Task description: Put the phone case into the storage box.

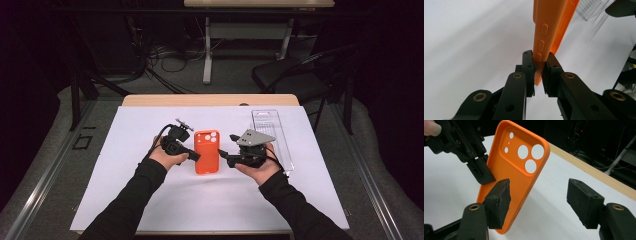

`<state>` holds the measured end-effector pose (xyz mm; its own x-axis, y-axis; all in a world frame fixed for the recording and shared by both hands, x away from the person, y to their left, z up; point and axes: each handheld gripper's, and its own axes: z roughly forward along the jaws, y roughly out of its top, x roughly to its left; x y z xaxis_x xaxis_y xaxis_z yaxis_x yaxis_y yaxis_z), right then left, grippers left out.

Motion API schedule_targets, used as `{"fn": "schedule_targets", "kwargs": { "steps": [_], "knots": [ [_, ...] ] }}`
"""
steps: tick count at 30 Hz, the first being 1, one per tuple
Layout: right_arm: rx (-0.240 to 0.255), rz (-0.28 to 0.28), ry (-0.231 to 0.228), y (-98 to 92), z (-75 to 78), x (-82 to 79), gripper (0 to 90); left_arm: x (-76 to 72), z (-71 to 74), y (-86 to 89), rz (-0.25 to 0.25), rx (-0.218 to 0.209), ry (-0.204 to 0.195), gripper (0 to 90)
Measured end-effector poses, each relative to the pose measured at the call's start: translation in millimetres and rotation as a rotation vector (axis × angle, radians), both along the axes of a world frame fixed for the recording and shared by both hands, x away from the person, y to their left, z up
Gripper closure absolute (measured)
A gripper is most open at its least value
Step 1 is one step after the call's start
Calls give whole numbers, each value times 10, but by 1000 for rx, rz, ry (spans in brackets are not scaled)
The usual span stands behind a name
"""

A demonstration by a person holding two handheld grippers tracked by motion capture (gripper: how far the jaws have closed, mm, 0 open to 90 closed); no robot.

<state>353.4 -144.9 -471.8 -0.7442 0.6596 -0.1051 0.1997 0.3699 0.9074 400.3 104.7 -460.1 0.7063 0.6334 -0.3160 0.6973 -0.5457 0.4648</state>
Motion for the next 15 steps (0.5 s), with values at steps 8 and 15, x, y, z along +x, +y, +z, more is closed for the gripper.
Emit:
{"fn": "schedule_targets", "kwargs": {
  "steps": [8, 15],
  "knots": [
    [-35, -3, -32, 25, 24, 10, 350, -6, 10, -35, 9, 20, -8, 812],
    [-80, -8, -61, 62, 71, 23, 361, -8, 11, -65, 11, 34, -14, 812]
  ]
}}
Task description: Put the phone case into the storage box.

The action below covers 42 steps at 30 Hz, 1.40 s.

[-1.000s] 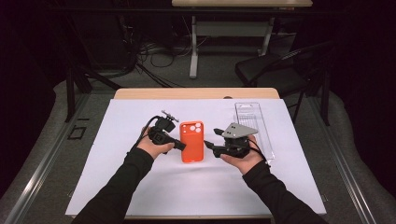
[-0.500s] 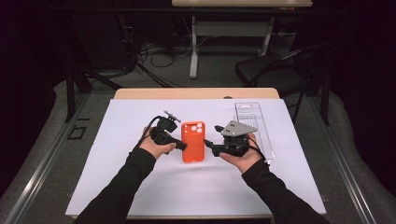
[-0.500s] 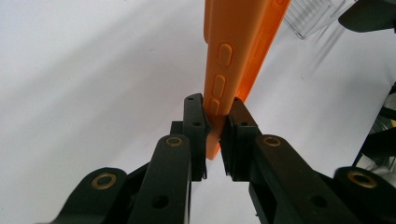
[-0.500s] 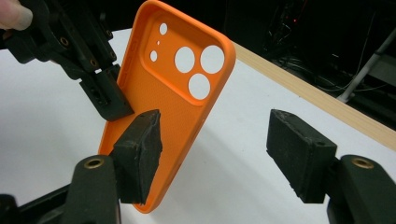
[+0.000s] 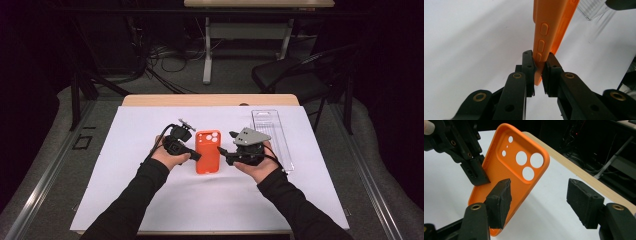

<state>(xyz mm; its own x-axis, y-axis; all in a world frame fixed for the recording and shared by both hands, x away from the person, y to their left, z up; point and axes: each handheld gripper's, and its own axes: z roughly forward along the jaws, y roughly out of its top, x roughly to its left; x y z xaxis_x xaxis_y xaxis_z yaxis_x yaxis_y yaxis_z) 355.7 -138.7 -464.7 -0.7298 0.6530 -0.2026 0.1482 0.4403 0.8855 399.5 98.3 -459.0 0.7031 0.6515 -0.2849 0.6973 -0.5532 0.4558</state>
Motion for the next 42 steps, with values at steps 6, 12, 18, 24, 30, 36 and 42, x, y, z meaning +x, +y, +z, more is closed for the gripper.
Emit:
{"fn": "schedule_targets", "kwargs": {
  "steps": [6, 12, 18, 24, 30, 36, 42],
  "knots": [
    [-21, -3, -24, 34, 27, 8, 369, -3, 1, -17, 0, 20, -6, 812],
    [-52, 5, -41, 81, 53, 16, 404, -9, 7, -38, -9, 31, -12, 812],
    [-84, 3, -53, 123, 64, 27, 425, -18, 9, -63, -11, 38, -13, 812],
    [-101, -16, -59, 121, 65, 47, 475, -21, 2, -75, -14, 45, -14, 812],
    [-112, -16, -66, 117, 69, 54, 516, -24, -10, -103, -19, 49, -11, 812],
    [-135, -24, -79, 138, 68, 51, 525, -31, -26, -140, -24, 54, -10, 813],
    [-152, -28, -82, 144, 84, 52, 609, -38, -22, -158, -32, 61, -14, 812]
  ]
}}
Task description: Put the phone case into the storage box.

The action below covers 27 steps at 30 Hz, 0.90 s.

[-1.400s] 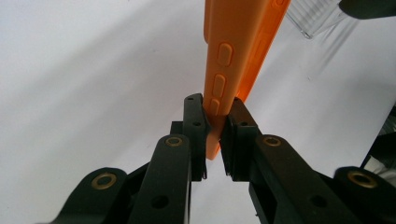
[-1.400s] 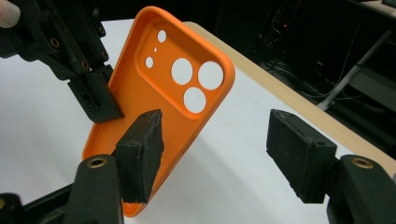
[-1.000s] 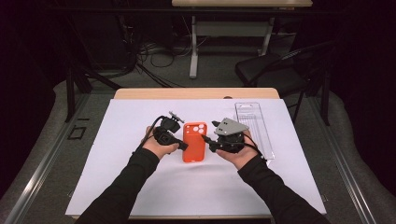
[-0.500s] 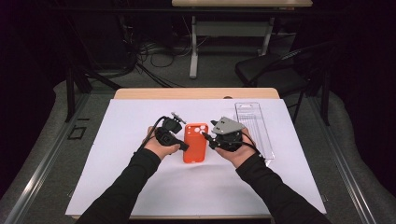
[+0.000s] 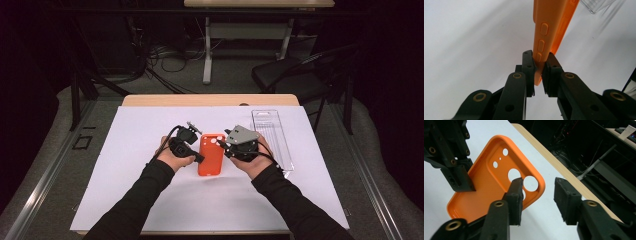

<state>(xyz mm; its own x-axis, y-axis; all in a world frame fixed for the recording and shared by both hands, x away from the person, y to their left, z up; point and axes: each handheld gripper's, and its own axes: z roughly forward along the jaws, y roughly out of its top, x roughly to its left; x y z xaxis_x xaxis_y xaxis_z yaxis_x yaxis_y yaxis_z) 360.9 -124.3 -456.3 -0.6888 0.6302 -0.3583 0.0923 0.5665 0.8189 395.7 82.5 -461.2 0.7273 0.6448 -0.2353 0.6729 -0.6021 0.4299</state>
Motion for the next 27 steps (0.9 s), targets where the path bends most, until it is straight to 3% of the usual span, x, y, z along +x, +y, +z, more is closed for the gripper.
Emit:
{"fn": "schedule_targets", "kwargs": {
  "steps": [15, 27],
  "knots": [
    [1, 3, 37, 12, 27, -6, 722, -37, 15, -47, -13, 33, -34, 812],
    [5, -2, 58, -8, 35, 1, 754, -62, 30, -79, -25, 63, -63, 812]
  ]
}}
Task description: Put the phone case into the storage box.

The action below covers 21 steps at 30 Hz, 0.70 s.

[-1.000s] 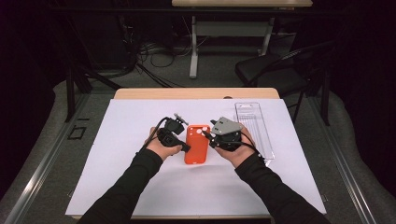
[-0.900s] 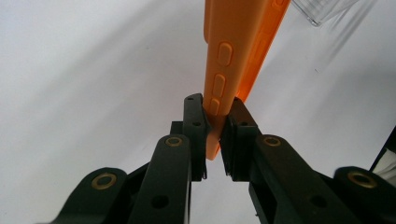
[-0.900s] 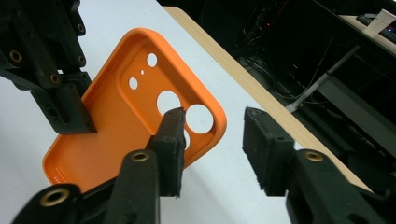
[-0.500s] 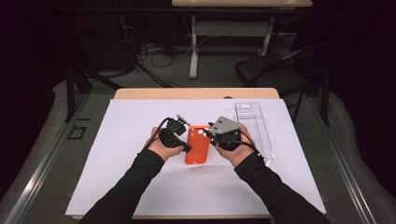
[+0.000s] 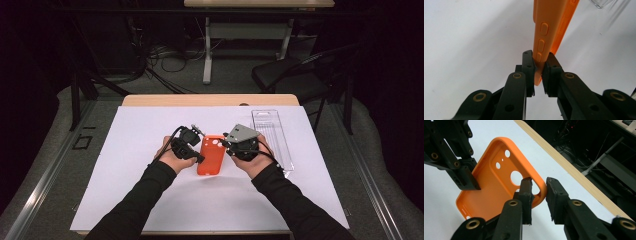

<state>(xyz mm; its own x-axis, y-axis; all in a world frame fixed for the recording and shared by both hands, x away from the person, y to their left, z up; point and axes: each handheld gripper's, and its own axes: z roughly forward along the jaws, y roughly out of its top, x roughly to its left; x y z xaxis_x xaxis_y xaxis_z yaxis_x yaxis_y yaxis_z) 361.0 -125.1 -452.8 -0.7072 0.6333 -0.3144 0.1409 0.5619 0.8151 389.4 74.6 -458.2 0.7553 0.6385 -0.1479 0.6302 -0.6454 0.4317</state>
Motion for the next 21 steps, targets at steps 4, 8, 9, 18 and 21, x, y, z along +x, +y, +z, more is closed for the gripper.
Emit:
{"fn": "schedule_targets", "kwargs": {
  "steps": [4, 8, 9, 18, 21],
  "knots": [
    [1, -3, 8, -2, -1, 3, 760, -10, 1, -12, -3, 11, -9, 813],
    [0, -4, 15, -5, -3, 6, 768, -11, -1, -13, -3, 14, -11, 812],
    [0, -3, 16, -5, -3, 6, 771, -11, 0, -12, -3, 15, -11, 812],
    [-8, -2, 19, -17, -1, 11, 800, -6, -11, -13, -7, 15, -10, 812],
    [-10, -1, 19, -18, 0, 10, 802, -6, -13, -13, -8, 13, -10, 812]
  ]
}}
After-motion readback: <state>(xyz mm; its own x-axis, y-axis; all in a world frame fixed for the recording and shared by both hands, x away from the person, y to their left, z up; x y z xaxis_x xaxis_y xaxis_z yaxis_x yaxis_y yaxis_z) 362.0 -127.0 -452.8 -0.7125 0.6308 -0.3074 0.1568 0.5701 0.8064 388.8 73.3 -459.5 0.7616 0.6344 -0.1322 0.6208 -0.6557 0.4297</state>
